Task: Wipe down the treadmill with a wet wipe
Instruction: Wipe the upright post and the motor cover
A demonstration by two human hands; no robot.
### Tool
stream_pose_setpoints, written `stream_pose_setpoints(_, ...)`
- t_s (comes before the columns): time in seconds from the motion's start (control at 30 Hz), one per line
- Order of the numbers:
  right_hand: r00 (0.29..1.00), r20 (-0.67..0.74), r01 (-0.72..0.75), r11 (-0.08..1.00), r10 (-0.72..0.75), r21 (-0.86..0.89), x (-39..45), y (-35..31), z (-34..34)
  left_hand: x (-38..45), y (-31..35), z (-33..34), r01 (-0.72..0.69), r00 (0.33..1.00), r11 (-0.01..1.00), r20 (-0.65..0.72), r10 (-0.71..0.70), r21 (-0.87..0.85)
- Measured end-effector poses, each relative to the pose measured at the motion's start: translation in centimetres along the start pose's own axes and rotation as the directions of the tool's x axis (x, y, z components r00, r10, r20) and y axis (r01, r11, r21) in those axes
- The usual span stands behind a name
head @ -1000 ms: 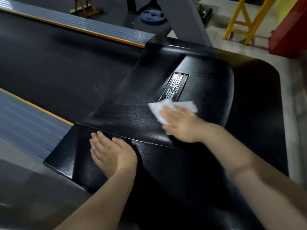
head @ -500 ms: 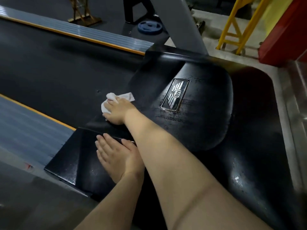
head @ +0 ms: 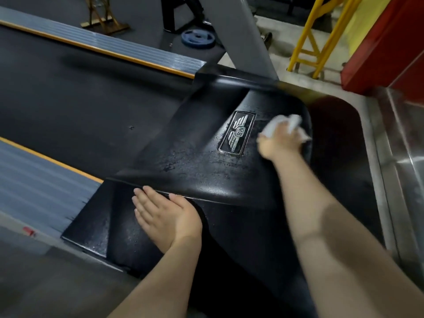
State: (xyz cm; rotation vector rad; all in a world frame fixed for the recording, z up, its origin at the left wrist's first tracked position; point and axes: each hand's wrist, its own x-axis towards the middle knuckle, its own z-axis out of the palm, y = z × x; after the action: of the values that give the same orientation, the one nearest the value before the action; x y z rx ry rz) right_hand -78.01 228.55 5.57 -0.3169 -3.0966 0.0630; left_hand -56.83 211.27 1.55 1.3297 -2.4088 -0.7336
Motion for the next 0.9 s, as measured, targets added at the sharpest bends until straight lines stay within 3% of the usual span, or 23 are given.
stream_pose_setpoints(0.07, 0.975, 0.022, 0.219, 0.975, -0.22, 0.041, -1.3, -6.4, 1.6, 0.1, 0.1, -0.2, -0.001, 1.0, 1.0, 0.001, 0.001, -0.003)
stream_pose_setpoints(0.17, 0.876, 0.033, 0.479, 0.875, -0.482, 0.067, -2.4, -15.8, 3.3, 0.1, 0.2, -0.3, 0.012, 1.0, 1.0, 0.024, -0.012, -0.001)
stream_pose_setpoints(0.23, 0.739, 0.044, 0.67, 0.74, -0.672, 0.051, -3.7, -21.0, 4.2, 0.4, 0.0, 0.1, 0.008, 1.0, 1.0, 0.015, -0.008, 0.005)
stream_pose_setpoints(0.3, 0.559, 0.153, 0.819, 0.572, -0.815, 0.05, -5.6, -25.0, 5.3, 0.5, -0.5, 0.6, -0.033, 0.999, 0.999, -0.038, 0.034, 0.029)
stream_pose_setpoints(0.37, 0.48, 0.259, 0.861, 0.506, -0.838, 0.041, -6.6, -26.8, 6.3, 0.7, -0.7, 0.8, -0.072, 0.996, 0.996, -0.049, 0.074, 0.043)
stream_pose_setpoints(0.43, 0.52, 0.238, 0.834, 0.548, -0.82, 0.069, -5.7, -25.8, 6.1, 0.6, -0.6, 0.8, -0.034, 0.999, 0.999, -0.024, 0.035, 0.036)
stream_pose_setpoints(0.6, 0.813, 0.06, 0.573, 0.814, -0.579, 0.091, 1.7, -12.6, 3.8, 0.3, -0.1, 0.4, 0.001, 1.0, 1.0, -0.024, -0.001, 0.03)
stream_pose_setpoints(0.73, 0.902, 0.129, 0.404, 0.911, -0.412, 0.086, 3.5, -2.3, 1.9, 0.4, -0.1, 0.2, 0.017, 1.0, 1.0, 0.014, -0.017, 0.004)
stream_pose_setpoints(0.8, 0.952, 0.076, 0.291, 0.953, -0.297, 0.081, 2.4, 2.5, 1.2, 0.3, 0.0, 0.2, 0.026, 1.0, 1.0, 0.015, -0.026, 0.006)
stream_pose_setpoints(0.9, 0.964, 0.024, 0.262, 0.964, -0.263, 0.045, -1.1, 8.3, 0.2, 0.4, 0.2, 0.0, 0.025, 1.0, 1.0, 0.017, -0.025, -0.005)
